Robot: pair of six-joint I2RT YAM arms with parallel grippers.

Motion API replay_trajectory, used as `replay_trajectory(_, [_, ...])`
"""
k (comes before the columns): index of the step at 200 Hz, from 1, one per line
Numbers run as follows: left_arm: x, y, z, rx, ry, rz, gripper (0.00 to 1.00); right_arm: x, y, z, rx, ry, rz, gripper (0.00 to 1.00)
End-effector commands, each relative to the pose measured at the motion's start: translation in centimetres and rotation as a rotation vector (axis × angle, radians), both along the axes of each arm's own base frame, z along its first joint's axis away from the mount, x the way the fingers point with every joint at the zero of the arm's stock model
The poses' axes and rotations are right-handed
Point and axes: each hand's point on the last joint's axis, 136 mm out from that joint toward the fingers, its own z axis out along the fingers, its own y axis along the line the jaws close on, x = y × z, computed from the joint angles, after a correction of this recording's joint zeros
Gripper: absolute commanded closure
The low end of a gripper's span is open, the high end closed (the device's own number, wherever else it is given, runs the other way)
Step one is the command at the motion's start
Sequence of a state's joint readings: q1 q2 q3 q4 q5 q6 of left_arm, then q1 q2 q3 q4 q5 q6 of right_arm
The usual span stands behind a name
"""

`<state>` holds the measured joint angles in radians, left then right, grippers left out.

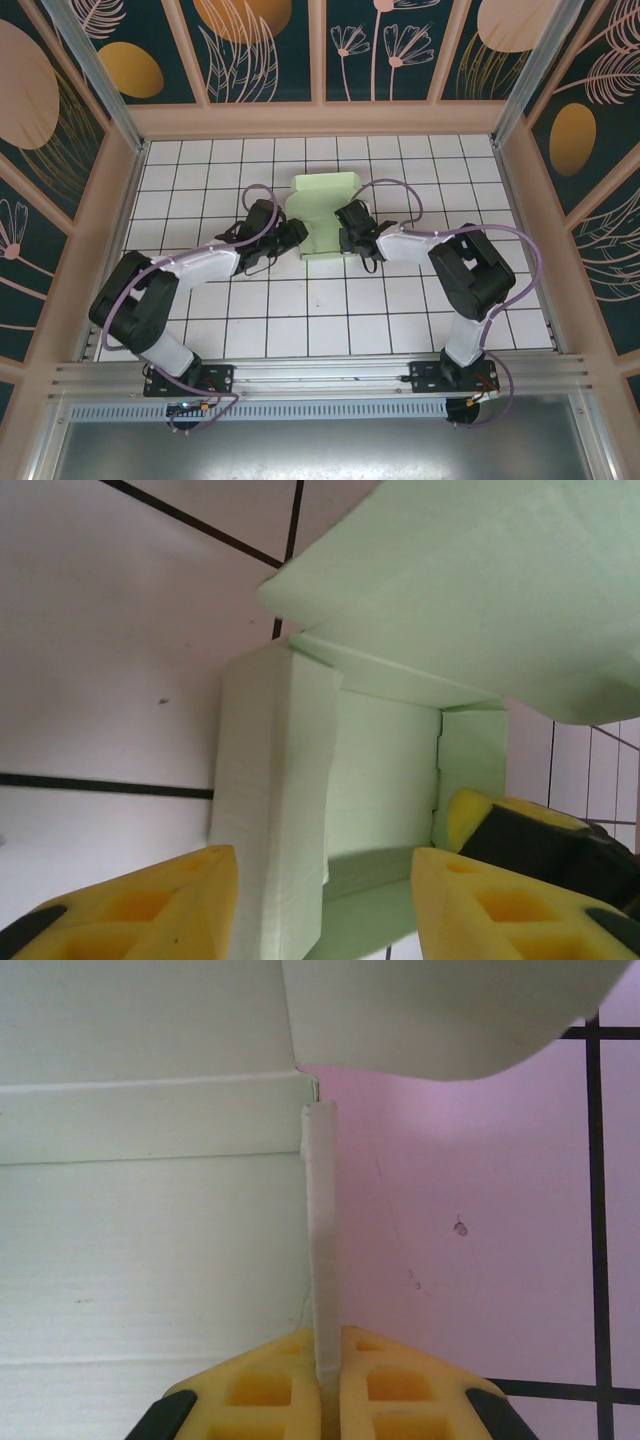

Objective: Fold the paper box

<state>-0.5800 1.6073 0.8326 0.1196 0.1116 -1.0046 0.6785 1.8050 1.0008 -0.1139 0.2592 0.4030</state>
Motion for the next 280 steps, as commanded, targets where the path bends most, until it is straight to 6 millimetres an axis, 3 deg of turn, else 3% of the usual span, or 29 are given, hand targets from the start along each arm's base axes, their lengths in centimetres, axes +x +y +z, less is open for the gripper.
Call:
replay_trajectory(1, [0.6, -0.9, 0.0, -0.004, -0.016, -0.031, 0.55, -1.2, -0.4, -0.3, -0.009, 0.03, -0.004, 0.97])
replay_trajectory(43, [0.2, -0.3, -2.3, 0.042, 0.026, -0.025, 0.66, -1.2, -0.2, 0.0, -0.008, 0.028, -0.001, 0.96])
replay_trajectory(78, [0.1, -0.6, -3.0, 0.035, 0.037, -0.036, 0.75, -1.2, 0.2, 0.0, -0.012, 0.03, 0.01, 0.96])
replay_trajectory(91, [0.3, -1.0, -2.6, 0.027, 0.026, -0.057, 0.78, -1.2, 0.4, 0.2, -0.008, 0.029, 0.013, 0.94])
replay_trajectory(96, [0.1, -1.0, -3.8, 0.044, 0.049, -0.063, 0.79, -1.2, 0.6, 0.3, -0.004, 0.027, 0.017, 0.94])
replay_trajectory(129, [0.0, -0.8, -4.9, 0.085, 0.069, -0.068, 0.84, -1.1, 1.2, 1.2, 0.029, 0.012, 0.038, 0.87])
replay_trajectory(161, [0.0, -0.1, -5.0, 0.119, 0.066, -0.058, 0.85, -0.8, 1.8, 3.3, 0.088, -0.026, 0.07, 0.7])
replay_trajectory(198, [0.0, 0.2, -5.0, 0.15, 0.064, -0.058, 0.85, -0.1, 0.9, 5.1, 0.128, -0.053, 0.033, 0.51])
replay_trajectory(280, [0.2, -0.3, -4.0, 0.166, 0.042, -0.079, 0.83, 1.2, -1.0, 5.0, 0.111, -0.018, -0.004, 0.53])
